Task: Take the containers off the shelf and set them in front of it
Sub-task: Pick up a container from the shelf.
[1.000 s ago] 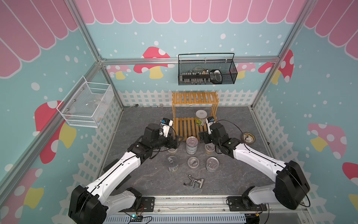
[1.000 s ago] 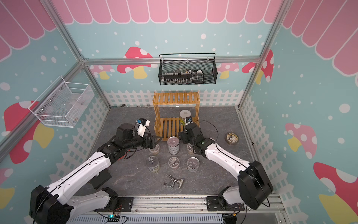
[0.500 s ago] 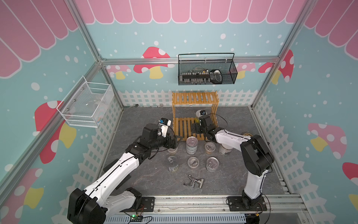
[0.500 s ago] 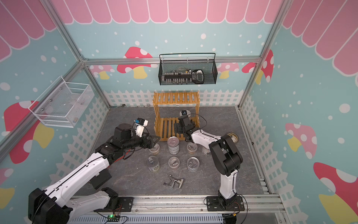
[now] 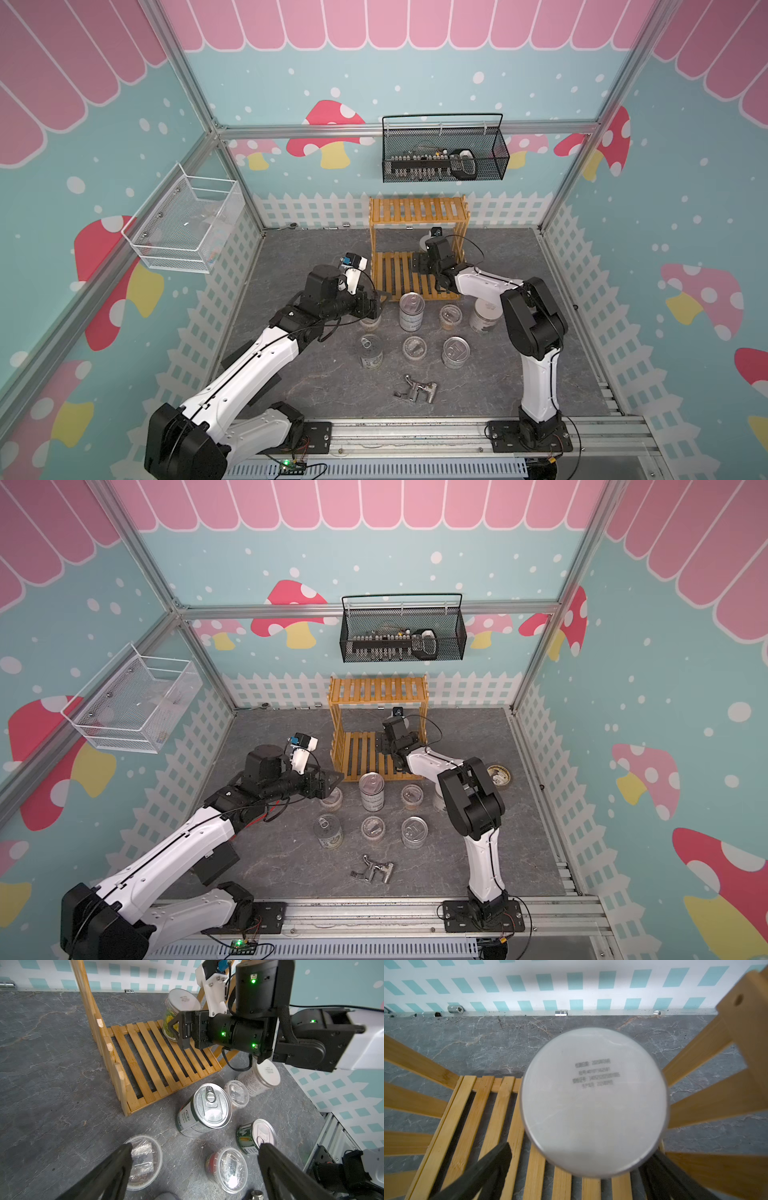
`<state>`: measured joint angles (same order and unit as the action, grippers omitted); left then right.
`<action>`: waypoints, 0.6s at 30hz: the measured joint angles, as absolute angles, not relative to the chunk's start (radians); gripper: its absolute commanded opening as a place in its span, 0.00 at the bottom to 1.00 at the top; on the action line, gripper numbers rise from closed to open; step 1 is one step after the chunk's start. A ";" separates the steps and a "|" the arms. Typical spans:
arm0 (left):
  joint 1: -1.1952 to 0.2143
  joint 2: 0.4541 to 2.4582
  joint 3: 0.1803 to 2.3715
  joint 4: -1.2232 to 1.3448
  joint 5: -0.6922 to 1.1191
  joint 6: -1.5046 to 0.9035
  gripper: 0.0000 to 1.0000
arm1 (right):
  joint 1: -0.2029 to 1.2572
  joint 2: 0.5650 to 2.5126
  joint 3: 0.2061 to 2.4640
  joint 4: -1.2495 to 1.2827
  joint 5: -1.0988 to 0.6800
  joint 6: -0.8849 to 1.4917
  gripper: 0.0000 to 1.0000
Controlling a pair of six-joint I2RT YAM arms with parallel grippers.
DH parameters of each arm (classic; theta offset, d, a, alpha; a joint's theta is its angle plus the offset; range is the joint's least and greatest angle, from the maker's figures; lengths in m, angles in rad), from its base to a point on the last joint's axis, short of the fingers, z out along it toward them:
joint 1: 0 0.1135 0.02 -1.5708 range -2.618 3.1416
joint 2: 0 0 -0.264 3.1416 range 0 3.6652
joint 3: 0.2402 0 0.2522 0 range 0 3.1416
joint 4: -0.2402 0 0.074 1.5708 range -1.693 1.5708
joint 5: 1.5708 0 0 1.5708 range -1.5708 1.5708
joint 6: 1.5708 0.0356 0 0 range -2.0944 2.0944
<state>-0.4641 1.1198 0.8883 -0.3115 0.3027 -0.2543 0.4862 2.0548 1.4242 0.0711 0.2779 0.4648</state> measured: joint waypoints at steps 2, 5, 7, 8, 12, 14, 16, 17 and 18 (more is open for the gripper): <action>-0.464 1.120 0.888 -0.313 0.302 -0.254 0.98 | 0.480 2.063 1.439 0.070 0.280 0.465 0.99; -0.464 1.120 0.888 -0.317 0.299 -0.254 0.97 | 0.468 2.083 1.476 0.066 0.280 0.465 0.99; -0.464 1.120 0.888 -0.319 0.299 -0.254 0.98 | 0.461 2.107 1.512 0.061 0.281 0.465 0.99; -0.464 1.120 0.888 -0.320 0.299 -0.254 0.98 | 0.458 2.119 1.528 0.060 0.280 0.465 0.99; -0.464 1.120 0.888 -0.322 0.297 -0.254 0.98 | 0.451 2.153 1.568 0.051 0.279 0.460 0.99; -0.464 1.120 0.888 -0.324 0.295 -0.254 0.97 | 0.450 2.173 1.595 0.046 0.279 0.456 0.99; -0.464 1.120 0.888 -0.325 0.292 -0.254 0.98 | 0.449 2.192 1.620 0.044 0.276 0.453 0.96; -0.464 1.120 0.888 -0.326 0.291 -0.254 0.98 | 0.448 2.199 1.627 0.044 0.274 0.451 0.93; -0.464 1.120 0.888 -0.326 0.291 -0.254 0.97 | 0.447 2.203 1.632 0.044 0.272 0.449 0.89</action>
<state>-0.4641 1.1198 0.8883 -0.3256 0.2909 -0.2539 0.4465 2.2028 1.6321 0.0441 0.2722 0.4488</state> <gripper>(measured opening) 0.977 0.942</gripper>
